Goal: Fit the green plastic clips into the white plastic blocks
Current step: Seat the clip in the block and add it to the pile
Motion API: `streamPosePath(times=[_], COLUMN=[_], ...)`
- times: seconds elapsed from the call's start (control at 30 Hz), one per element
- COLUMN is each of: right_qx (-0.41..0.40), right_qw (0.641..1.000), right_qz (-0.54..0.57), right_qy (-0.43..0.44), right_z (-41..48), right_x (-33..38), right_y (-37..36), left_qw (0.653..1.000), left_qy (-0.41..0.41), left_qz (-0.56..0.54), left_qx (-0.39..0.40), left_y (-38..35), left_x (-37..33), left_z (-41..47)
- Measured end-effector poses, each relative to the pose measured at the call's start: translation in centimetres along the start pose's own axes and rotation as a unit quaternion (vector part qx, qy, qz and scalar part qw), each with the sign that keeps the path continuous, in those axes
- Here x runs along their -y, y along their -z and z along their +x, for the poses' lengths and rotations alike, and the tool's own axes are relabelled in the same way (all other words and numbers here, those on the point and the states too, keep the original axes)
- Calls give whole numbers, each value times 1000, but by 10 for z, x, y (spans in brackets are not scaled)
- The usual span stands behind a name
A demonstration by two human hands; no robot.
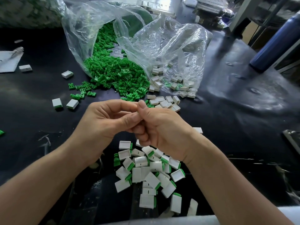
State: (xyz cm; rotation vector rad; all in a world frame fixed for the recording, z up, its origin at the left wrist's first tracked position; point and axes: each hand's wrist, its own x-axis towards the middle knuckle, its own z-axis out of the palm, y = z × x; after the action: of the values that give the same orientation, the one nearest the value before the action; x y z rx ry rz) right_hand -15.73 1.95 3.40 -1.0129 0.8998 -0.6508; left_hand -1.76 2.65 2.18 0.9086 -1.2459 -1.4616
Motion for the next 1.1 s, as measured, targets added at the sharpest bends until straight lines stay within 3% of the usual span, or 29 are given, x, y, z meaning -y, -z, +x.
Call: streamPosePath(times=[0.47, 0.8, 1.1], right_qx=[11, 26, -55], right_qw=[999, 995, 970], right_qz=[-47, -95, -230], right_qy=[18, 15, 47], right_z=[-4, -3, -4], right_x=[6, 4, -1], right_y=[6, 7, 1], left_qw=[998, 999, 999], left_qy=[40, 39, 24], left_qz=[-54, -35, -31], left_qx=[-3, -13, 0], left_y=[3, 3, -4], left_x=[-2, -3, -6], left_z=[2, 1, -1])
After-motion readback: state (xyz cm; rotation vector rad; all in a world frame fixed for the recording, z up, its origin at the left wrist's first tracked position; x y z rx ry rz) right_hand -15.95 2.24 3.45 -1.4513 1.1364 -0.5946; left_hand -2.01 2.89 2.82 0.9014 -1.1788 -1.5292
